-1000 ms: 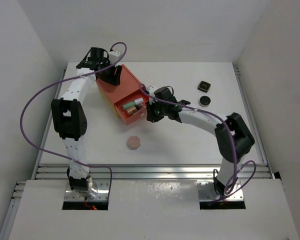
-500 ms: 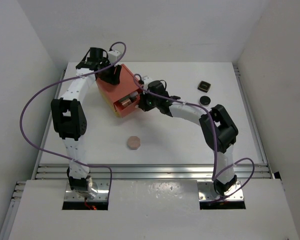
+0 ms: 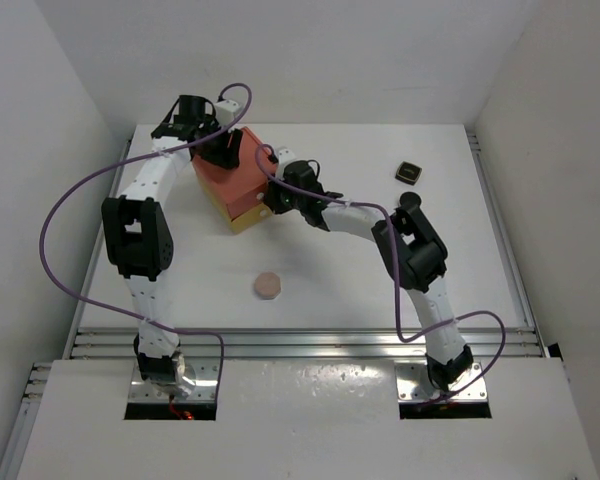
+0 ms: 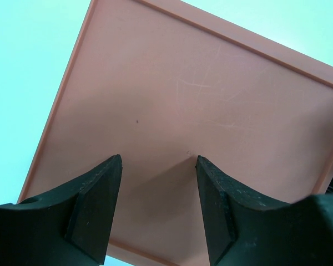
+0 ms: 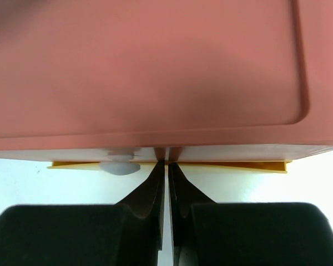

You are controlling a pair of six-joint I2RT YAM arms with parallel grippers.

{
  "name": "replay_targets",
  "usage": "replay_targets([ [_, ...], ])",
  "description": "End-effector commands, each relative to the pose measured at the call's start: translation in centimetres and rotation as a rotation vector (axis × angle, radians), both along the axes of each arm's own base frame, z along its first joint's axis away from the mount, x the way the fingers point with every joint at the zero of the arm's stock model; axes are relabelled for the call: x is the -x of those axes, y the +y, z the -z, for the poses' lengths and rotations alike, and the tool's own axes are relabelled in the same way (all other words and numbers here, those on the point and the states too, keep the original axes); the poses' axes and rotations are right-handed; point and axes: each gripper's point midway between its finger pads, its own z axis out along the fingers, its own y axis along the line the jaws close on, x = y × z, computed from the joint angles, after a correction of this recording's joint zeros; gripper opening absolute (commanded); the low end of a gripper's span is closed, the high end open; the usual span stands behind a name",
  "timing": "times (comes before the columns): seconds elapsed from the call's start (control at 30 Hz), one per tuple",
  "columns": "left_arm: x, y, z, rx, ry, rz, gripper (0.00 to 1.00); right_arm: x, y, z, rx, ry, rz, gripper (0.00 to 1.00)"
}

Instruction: Organize the makeup

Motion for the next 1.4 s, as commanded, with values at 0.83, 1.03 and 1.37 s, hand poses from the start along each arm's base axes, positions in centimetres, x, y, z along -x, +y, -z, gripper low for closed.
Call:
replay_targets([
  [0.83, 4.2, 0.1, 8.1, 0.021, 0.299, -0.01, 0.61, 0.2, 1.3, 1.7, -0.037, -0.014, -0.04, 0.55],
  [1.03, 4.2, 0.0, 8.1, 0.029, 0.3, -0.004, 0.61, -0.3, 2.3, 1.3, -0.073, -0.037, -0.048, 0.55],
  [1.37, 4.2, 0.1, 8.1, 0.021, 0.299, -0.01, 0.61, -0.6, 3.6, 0.3, -0.12, -0.073, -0.058, 0.52],
])
